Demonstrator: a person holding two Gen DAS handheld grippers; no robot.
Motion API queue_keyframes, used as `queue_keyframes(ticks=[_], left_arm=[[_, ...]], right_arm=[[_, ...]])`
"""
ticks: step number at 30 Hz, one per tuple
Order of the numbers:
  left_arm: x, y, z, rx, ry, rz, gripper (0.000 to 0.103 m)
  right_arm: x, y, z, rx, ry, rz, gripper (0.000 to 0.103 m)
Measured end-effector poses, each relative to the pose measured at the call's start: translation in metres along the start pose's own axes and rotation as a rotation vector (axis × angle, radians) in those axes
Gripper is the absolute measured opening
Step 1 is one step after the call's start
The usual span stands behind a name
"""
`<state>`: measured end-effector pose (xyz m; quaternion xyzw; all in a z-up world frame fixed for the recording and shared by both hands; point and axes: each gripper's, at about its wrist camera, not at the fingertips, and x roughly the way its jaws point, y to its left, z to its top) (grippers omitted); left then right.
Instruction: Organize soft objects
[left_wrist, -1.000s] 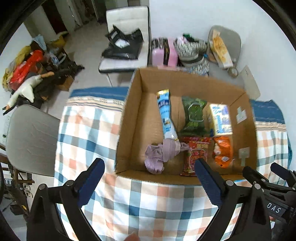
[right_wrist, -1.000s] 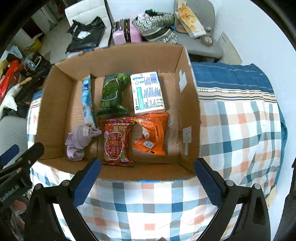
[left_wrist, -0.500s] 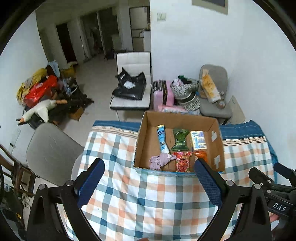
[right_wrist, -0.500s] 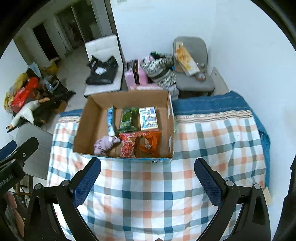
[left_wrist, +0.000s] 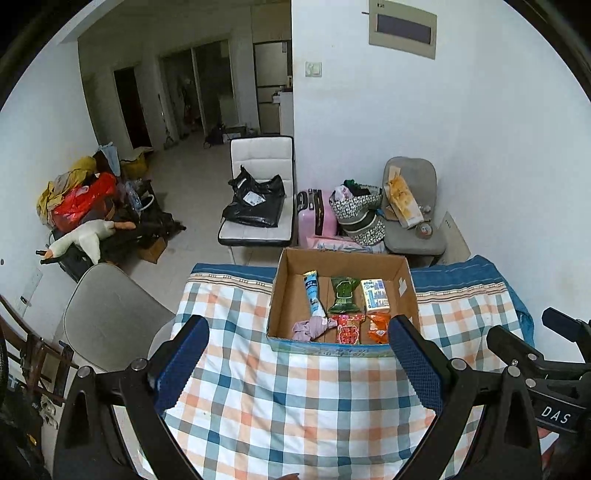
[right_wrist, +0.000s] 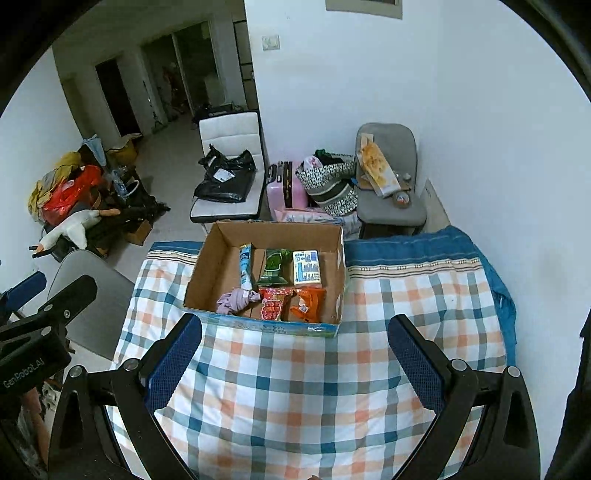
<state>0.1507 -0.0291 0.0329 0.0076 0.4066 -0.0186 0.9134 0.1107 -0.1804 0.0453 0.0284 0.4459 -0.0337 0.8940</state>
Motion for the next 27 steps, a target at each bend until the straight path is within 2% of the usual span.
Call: queue_keyframes(ticks=[8, 27], left_arm=[[-0.008, -0.003, -0.004, 0.003, 0.001, -0.003, 0.099], [-0.007, -0.008, -0.007, 0.007, 0.022, -0.004, 0.099]], right_arm=[[-0.021, -0.001, -0.001, 0.0, -0.029, -0.003, 0.102], [-0.019, -0.001, -0.003, -0.001, -0.026, -0.011, 0.102]])
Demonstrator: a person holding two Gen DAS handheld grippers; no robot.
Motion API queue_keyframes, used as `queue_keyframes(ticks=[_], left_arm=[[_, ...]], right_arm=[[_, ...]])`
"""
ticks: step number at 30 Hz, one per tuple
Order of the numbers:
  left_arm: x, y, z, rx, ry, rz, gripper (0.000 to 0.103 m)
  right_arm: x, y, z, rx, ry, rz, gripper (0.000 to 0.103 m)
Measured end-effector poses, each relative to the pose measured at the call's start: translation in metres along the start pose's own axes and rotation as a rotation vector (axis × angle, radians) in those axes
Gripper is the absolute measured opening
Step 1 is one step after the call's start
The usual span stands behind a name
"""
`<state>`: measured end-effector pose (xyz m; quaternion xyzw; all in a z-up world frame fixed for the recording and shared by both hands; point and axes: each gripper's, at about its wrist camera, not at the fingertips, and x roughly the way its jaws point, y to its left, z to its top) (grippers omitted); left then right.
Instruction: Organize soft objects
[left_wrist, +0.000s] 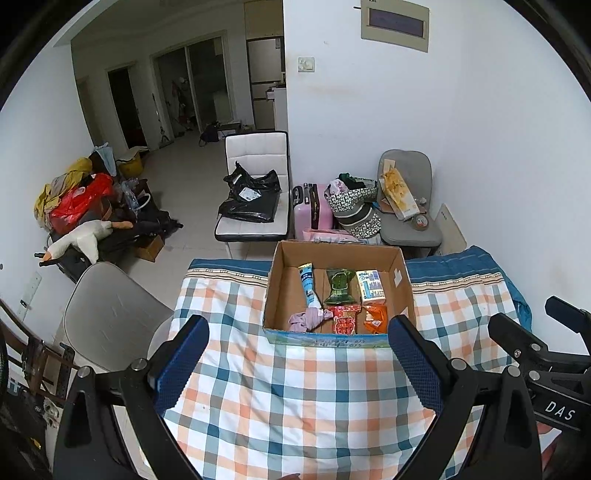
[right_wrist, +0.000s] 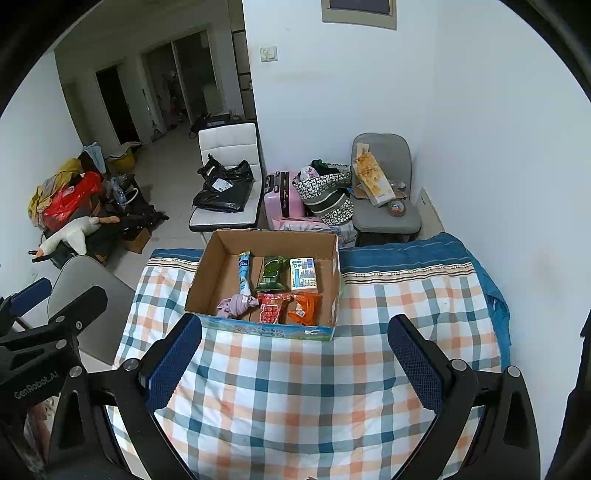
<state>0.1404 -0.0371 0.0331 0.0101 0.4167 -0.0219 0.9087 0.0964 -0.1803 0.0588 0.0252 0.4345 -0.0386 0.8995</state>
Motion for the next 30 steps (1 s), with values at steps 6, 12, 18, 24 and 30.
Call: queue_keyframes(ticks=[6, 12, 18, 24, 30], left_arm=[[0.0, 0.001, -0.002, 0.002, -0.002, -0.004, 0.099], [0.0, 0.002, -0.002, 0.006, -0.002, -0.006, 0.099], [0.0, 0.003, -0.004, 0.008, 0.005, -0.009, 0.099], [0.002, 0.004, -0.005, 0.006, 0.007, -0.001, 0.099], [0.002, 0.006, -0.005, 0.007, 0.008, -0.004, 0.099]], right_arm=[[-0.001, -0.002, 0.001, 0.002, -0.005, -0.008, 0.102], [-0.003, -0.009, 0.004, 0.005, -0.016, -0.01, 0.102], [-0.003, -0.01, 0.004, 0.005, -0.015, -0.011, 0.102], [-0.004, -0.011, 0.005, 0.006, -0.015, -0.008, 0.102], [-0.001, -0.01, 0.004, -0.003, -0.017, -0.013, 0.102]])
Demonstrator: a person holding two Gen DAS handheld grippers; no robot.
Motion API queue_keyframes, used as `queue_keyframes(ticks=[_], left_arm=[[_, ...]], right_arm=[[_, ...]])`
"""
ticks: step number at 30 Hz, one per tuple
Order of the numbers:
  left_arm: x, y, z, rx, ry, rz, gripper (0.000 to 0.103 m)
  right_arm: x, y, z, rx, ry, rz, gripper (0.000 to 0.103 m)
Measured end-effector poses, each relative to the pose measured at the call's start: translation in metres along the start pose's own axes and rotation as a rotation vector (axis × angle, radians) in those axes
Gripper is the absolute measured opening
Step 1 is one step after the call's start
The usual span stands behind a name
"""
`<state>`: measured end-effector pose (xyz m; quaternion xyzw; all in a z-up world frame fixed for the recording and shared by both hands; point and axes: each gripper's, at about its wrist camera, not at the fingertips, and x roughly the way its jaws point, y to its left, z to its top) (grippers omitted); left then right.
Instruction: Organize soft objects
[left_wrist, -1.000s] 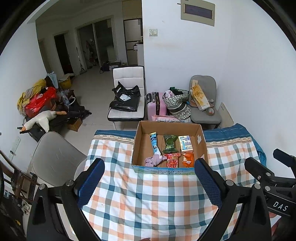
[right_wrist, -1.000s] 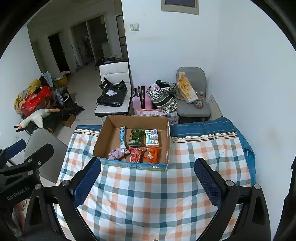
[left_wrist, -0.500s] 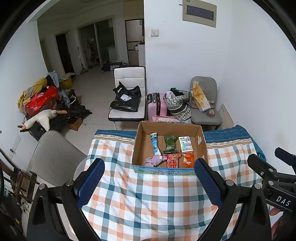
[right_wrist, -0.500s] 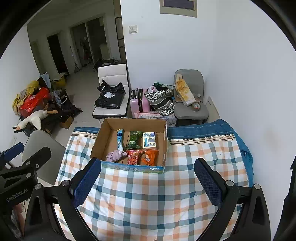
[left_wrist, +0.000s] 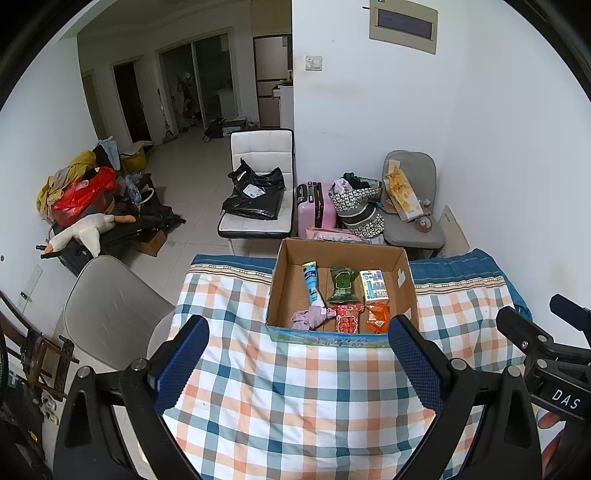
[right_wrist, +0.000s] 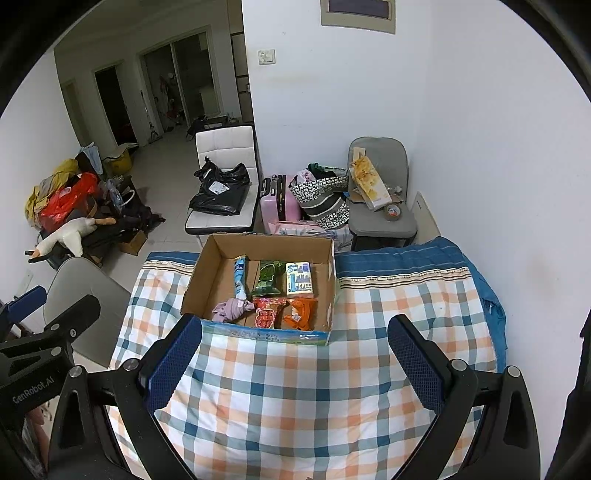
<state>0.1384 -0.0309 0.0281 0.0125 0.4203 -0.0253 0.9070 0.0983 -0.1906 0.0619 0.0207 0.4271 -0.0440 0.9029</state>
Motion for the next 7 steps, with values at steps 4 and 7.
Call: queue_keyframes(ticks=[4, 7], left_arm=[[-0.0004, 0.001, 0.0001, 0.001, 0.002, -0.001, 0.099], [-0.0002, 0.0011, 0.0008, 0.003, 0.0, -0.003, 0.099]], right_arm=[[0.0022, 0.0008, -0.0005, -0.006, 0.002, 0.002, 0.102], [0.0025, -0.0002, -0.0006, -0.011, 0.0, 0.001, 0.102]])
